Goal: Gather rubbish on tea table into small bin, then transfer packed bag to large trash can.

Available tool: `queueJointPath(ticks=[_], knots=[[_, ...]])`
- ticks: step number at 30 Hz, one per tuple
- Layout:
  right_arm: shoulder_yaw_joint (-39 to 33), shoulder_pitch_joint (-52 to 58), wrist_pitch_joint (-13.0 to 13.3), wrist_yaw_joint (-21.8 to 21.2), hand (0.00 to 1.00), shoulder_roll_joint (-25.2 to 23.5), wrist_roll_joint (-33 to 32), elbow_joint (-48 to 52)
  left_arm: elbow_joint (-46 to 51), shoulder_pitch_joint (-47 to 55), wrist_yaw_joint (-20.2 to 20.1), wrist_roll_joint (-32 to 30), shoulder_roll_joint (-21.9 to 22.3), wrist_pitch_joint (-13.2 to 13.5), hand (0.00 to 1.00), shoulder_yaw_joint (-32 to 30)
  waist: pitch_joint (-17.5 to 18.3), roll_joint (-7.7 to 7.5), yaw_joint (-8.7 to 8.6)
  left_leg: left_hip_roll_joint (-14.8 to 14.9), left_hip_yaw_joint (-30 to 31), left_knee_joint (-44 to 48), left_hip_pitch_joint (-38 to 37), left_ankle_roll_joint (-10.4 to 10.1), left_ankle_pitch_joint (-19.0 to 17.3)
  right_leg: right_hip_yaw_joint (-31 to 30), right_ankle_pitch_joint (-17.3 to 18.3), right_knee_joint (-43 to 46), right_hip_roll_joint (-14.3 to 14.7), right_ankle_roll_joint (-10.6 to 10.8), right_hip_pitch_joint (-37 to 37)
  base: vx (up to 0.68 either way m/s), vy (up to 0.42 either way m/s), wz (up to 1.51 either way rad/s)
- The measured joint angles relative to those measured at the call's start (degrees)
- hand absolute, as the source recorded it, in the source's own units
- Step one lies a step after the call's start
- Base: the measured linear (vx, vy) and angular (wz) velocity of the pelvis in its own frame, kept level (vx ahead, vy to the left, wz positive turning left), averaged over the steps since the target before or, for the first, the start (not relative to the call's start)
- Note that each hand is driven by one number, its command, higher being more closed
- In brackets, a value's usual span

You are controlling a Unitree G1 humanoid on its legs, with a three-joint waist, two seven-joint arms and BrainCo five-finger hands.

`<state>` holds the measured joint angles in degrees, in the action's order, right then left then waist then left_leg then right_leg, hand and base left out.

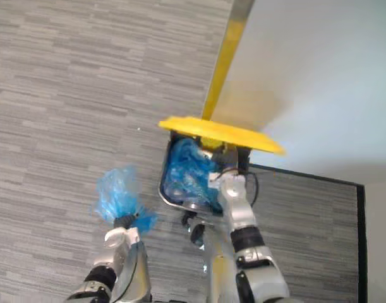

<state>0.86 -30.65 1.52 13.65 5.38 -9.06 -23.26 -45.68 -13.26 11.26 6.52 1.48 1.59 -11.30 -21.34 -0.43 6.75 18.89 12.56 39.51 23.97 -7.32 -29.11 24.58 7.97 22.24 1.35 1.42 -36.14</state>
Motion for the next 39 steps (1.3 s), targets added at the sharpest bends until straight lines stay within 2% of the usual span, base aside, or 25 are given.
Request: queueJointPath(ticks=[1, 2, 3, 4, 5, 6, 8, 9, 16, 20, 22, 29, 32, 33, 39], knots=[[0.0, -0.5, 0.0, 0.0, 0.0, 0.0, -0.1, 0.0, 0.1, 0.0, 0.0, 0.2, 0.0, 0.1, 1.0, 0.0, 0.0, -0.07, 0.07, 0.0, 0.0, -0.1, 0.1, -0.1, 0.1, 0.1, 0.0, -0.4, 0.1, 0.0, 0.0, -0.12, -0.144, -0.05], [-0.1, -2.5, -0.1, 0.2, 0.0, 0.4, -0.2, 0.0, 0.3, 0.2, 0.1, 0.4, -0.2, 0.3, 1.0, 0.1, 0.0, 0.45, 1.17, 1.5, 1.1, -1.7, 0.8, 0.0, 0.4, 0.6, 0.5, 0.3, 0.7, -0.3, -0.4, -0.06, -0.119, 0.02], [-0.2, -3.7, -0.1, 0.5, 0.0, 1.4, -0.4, 0.0, 0.8, 0.1, 0.1, 0.5, -0.2, 0.4, 1.0, 0.0, -0.2, 0.39, 1.25, 1.7, 0.6, -1.5, 1.4, -1.0, 0.9, -4.2, -0.5, 13.1, 0.3, -5.8, -4.5, 0.0, -0.233, 0.6], [-0.4, -5.6, -0.1, 0.8, 0.0, 3.0, -0.8, -0.6, 2.6, 0.6, 0.3, 1.1, -0.7, 0.7, 1.0, -0.1, -1.1, -0.98, 0.76, 0.8, 2.3, 1.7, 2.6, -3.4, 3.0, -9.9, 2.4, 15.3, 0.5, -4.9, -2.3, 0.04, -0.217, 0.66], [-0.3, -6.3, -0.2, 0.8, 0.0, 3.1, -1.0, -0.5, 2.8, 0.6, 0.4, 1.2, -0.8, 0.7, 1.0, 0.1, -1.0, -1.0, 1.09, 0.5, 1.9, 3.2, 3.2, -3.8, 2.9, -9.1, 1.7, 14.2, 0.5, -4.9, -2.1, 0.01, -0.176, 0.45], [-0.6, -8.7, -0.2, 0.9, 0.0, 3.5, -1.1, -0.5, 2.8, 1.2, 0.8, 1.6, -0.8, 0.6, 1.0, 1.0, -0.9, -1.05, 1.25, -1.5, -0.5, 7.9, 4.9, -3.4, 3.0, -6.6, -0.4, 11.2, 0.2, -4.7, -1.7, -0.05, -0.032, -0.1], [-1.5, -10.6, -0.2, 1.1, 0.0, 4.0, -1.1, -0.5, 2.9, 1.5, 0.9, 2.0, -0.9, 0.5, 1.0, 1.4, -1.3, -1.66, 1.29, -2.7, -2.1, 8.4, 5.4, -1.5, 1.8, -5.7, -1.7, 10.1, -0.2, -4.7, -1.9, -0.09, 0.0, 0.11], [-2.5, -11.5, -0.5, 1.1, 0.0, 4.6, -1.2, -1.1, 3.0, 1.4, 0.9, 2.5, -0.6, 0.5, 1.0, 2.2, -1.4, -1.84, 1.16, -2.7, -2.2, 7.3, 5.4, -2.2, 1.6, -5.4, -2.1, 9.9, -0.6, -4.5, -1.9, -0.11, -0.006, 0.22], [-3.0, -14.7, -1.9, 1.2, 0.0, 6.3, -2.3, -4.9, 9.8, 3.4, 1.2, 5.0, -2.1, 0.7, 1.0, 6.5, -1.3, -1.87, 1.55, -4.0, -2.5, 6.5, 5.9, -2.6, 2.8, -5.1, -5.6, 6.3, -1.5, -3.5, -0.5, -0.09, 0.046, 0.04], [-3.1, -17.0, -1.9, 1.2, 0.0, 6.8, -2.3, -5.2, 18.7, 3.5, 1.1, 7.3, -3.2, 1.2, 1.0, 12.2, -1.3, -1.87, 1.54, -4.8, -2.4, 5.9, 5.9, -2.7, 3.5, -5.1, -6.5, 5.2, -2.1, -3.2, 0.0, -0.06, 0.037, 0.07], [-3.1, -17.1, -1.9, 1.6, 0.0, 7.2, -2.3, -5.3, 26.1, 3.4, 1.1, 8.9, -3.5, 2.8, 1.0, 15.9, -1.3, -1.88, 1.47, -5.6, -2.5, 5.3, 5.9, -2.7, 4.2, -5.3, -6.9, 4.8, -2.9, -3.0, 0.0, -0.05, 0.031, 0.1], [-3.1, -17.2, -2.0, 1.3, 0.0, 7.9, -2.2, -5.3, 39.5, 3.1, 0.8, 13.6, -6.3, 5.3, 1.0, 22.3, -1.4, -1.92, 0.95, -6.4, -3.3, 5.3, 5.9, -2.7, 4.2, -6.2, -7.4, 4.6, -3.4, -2.5, 0.1, -0.02, 0.023, -0.01], [-3.1, -17.9, -2.0, 1.0, 0.0, 8.1, -2.2, -6.2, 42.6, 2.5, 0.4, 14.8, -6.5, 5.5, 1.0, 24.7, -1.4, -1.95, 0.79, -6.6, -4.0, 5.3, 5.6, -2.7, 4.2, -6.6, -7.5, 4.7, -3.7, -2.3, 0.1, -0.02, 0.04, -0.07], [-3.1, -19.7, -2.4, 0.9, 0.0, 8.2, -2.2, -8.1, 44.4, 0.9, -0.3, 15.1, -6.5, 5.5, 1.0, 27.4, -1.4, -1.97, 0.49, -7.0, -4.6, 5.3, 5.4, -2.7, 4.3, -7.0, -7.6, 4.6, -4.1, -2.2, 0.1, -0.02, 0.049, -0.08], [-2.9, -21.4, -3.2, 0.9, 0.0, 8.0, -2.1, -9.3, 45.0, -7.2, -0.1, 14.1, -6.1, 5.5, 1.0, 33.7, -1.5, -2.14, -0.31, -7.5, -5.7, 5.2, 5.0, -2.7, 4.2, -8.3, -7.8, 4.5, -4.4, -2.2, -0.1, -0.01, 0.027, -0.05]])
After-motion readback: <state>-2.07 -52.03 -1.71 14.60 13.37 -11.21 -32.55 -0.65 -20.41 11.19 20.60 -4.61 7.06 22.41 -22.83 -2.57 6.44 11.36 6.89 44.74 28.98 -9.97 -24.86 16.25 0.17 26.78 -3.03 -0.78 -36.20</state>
